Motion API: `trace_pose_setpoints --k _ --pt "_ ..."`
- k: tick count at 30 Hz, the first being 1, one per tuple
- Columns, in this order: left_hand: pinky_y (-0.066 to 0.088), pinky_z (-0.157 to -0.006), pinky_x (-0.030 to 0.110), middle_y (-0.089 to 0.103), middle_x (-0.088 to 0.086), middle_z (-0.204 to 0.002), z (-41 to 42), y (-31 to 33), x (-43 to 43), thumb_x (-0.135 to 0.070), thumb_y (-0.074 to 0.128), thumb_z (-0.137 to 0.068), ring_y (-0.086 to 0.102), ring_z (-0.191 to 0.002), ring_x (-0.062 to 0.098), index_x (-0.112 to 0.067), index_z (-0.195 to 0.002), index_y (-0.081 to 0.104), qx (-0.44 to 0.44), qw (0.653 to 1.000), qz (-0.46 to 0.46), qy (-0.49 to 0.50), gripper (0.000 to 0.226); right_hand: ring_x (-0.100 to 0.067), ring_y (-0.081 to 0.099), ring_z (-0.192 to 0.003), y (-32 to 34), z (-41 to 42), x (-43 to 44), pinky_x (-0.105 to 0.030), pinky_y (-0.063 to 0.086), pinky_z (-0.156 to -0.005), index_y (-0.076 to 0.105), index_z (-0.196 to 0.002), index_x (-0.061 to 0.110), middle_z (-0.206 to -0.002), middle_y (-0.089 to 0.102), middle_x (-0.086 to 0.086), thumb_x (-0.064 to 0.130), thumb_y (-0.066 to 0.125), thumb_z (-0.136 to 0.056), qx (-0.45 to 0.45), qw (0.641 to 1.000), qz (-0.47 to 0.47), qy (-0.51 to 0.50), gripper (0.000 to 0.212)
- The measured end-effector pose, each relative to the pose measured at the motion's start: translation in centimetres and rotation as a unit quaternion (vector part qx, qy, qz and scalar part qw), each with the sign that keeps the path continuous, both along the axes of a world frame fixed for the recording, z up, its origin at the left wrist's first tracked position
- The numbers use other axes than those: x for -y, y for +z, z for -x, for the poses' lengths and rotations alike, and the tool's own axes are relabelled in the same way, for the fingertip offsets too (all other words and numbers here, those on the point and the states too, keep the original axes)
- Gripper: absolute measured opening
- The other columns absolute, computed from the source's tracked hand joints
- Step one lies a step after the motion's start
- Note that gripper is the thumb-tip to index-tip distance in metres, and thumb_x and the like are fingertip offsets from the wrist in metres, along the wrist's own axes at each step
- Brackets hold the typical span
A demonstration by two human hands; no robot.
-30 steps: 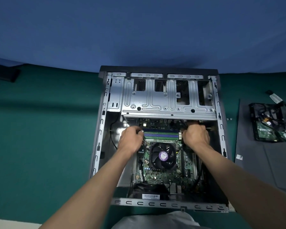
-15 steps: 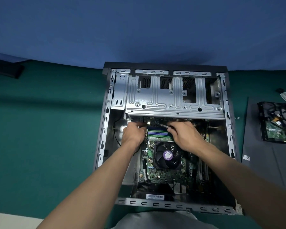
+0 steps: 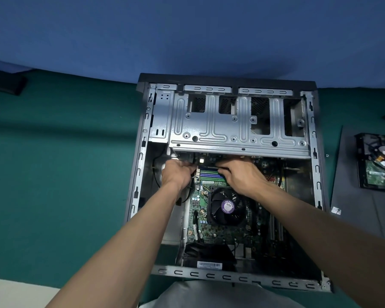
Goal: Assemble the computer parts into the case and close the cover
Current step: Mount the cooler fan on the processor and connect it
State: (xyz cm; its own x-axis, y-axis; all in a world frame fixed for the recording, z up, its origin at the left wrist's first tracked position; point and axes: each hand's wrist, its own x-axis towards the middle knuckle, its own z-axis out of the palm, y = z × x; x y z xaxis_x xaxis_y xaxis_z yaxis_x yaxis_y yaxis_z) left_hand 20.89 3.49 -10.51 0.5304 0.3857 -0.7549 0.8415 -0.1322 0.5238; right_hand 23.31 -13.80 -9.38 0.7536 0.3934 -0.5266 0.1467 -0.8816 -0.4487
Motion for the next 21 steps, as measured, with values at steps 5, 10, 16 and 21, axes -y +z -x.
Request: trace_pose_setpoints --k 5,10,16,21 --pt "0.042 -0.096 0.024 0.067 -0.003 -0.098 0.11 -0.07 -0.12 -0.022 0.074 -0.086 0.059 -0.096 0.016 -0.022 -0.080 0.067 -0.004 1.000 -0.003 -0.016 0.009 -0.028 0.063 -0.105 0.07 -0.43 -0.42 -0.041 0.049 -0.096 0.050 -0.137 0.020 -0.132 0.058 -0.010 0.032 0.038 -0.103 -0.025 1.000 0.007 0.007 0.038" --pt "0.038 -0.080 0.017 0.066 -0.007 -0.094 0.07 -0.07 -0.09 -0.024 0.073 -0.086 0.059 -0.087 0.011 -0.023 -0.085 0.069 -0.001 1.000 -0.010 -0.019 0.005 -0.028 0.061 -0.108 0.30 -0.52 -0.60 -0.040 0.048 -0.096 0.048 -0.138 0.021 -0.133 0.057 -0.011 0.033 0.036 -0.103 -0.038 0.999 0.019 0.012 0.039" --pt "0.037 -0.059 0.015 0.060 -0.014 -0.081 0.18 0.05 -0.08 -0.027 0.071 -0.087 0.054 -0.069 0.003 -0.026 -0.087 0.066 0.000 0.999 -0.023 -0.026 0.006 -0.022 0.068 -0.087 0.36 -0.54 -0.58 -0.035 0.054 -0.082 0.047 -0.140 0.022 -0.124 0.061 -0.011 0.030 0.037 -0.104 -0.047 0.998 0.032 0.009 0.038" --pt "0.037 -0.080 0.021 0.068 0.000 -0.107 0.37 0.23 0.02 -0.027 0.067 -0.091 0.059 -0.084 0.014 -0.021 -0.102 0.071 0.015 0.997 -0.050 -0.056 0.013 -0.024 0.064 -0.098 0.08 -0.42 -0.78 -0.032 0.051 -0.085 0.049 -0.138 0.020 -0.126 0.061 -0.010 0.027 0.037 -0.104 -0.052 0.998 0.033 0.008 0.037"
